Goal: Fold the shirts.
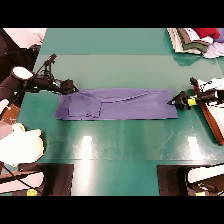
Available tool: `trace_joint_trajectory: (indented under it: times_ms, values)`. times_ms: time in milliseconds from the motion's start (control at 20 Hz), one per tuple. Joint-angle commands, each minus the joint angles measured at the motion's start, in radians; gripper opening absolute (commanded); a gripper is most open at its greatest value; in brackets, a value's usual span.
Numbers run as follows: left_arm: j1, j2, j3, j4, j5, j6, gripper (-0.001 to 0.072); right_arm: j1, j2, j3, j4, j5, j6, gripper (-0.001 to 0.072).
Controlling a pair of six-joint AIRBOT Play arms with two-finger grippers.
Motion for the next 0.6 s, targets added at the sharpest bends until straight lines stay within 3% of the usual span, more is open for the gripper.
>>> trace_joint_trajectory:
  times_ms: [0, 50, 100, 250, 550]
  values:
    - [-0.066, 0.000, 0.002, 0.002, 0.038, -0.016, 0.0023, 0.019, -0.008, -0.002, 0.037, 0.005, -0.022, 0.0145]
    - [-0.082, -0.001, 0.004, 0.001, 0.055, -0.016, 0.0023, 0.019, -0.003, -0.002, 0.034, 0.023, -0.026, 0.0045]
    - [-0.099, -0.007, 0.015, 0.001, 0.068, -0.016, 0.0024, 0.019, 0.009, -0.002, 0.036, 0.037, -0.030, 0.0018]
    - [-0.142, -0.086, 0.124, 0.000, 0.018, -0.023, 0.0024, 0.019, 0.109, -0.002, 0.035, 0.055, -0.014, 0.0017]
    - [-0.310, -0.310, 0.357, 0.001, -0.013, -0.057, 0.0024, 0.083, 0.344, 0.129, 0.036, 0.122, 0.156, 0.0017]
